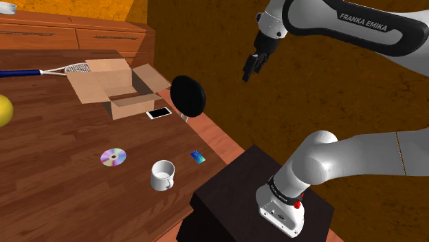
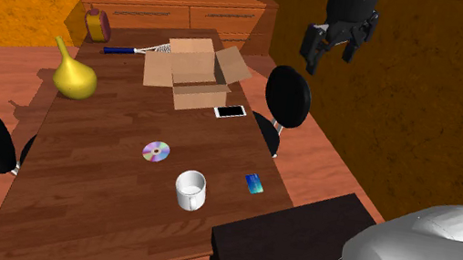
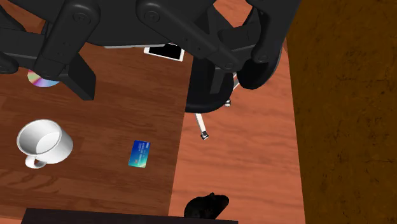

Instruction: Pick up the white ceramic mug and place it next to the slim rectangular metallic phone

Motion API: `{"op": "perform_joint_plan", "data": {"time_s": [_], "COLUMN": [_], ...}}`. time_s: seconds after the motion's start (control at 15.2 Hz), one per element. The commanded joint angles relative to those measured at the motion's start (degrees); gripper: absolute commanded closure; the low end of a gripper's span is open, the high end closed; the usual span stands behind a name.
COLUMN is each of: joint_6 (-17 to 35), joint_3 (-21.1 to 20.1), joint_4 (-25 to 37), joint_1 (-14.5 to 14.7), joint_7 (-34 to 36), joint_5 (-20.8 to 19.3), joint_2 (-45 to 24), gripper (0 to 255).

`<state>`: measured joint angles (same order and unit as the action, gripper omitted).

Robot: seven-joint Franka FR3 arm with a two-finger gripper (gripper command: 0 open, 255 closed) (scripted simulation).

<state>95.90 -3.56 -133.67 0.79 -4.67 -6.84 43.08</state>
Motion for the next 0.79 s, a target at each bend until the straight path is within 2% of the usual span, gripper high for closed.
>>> {"op": "perform_joint_plan", "data": {"time_s": [0.0,0.73], "joint_6": [0.0,18.98], "joint_3": [0.0,-4.82], "joint_4": [0.0,-14.23], "joint_1": [0.0,2.57], "joint_7": [0.0,8.24], "joint_5": [0.0,4.88], "joint_2": [0.0,-6.01], "gripper": [0,0]}}
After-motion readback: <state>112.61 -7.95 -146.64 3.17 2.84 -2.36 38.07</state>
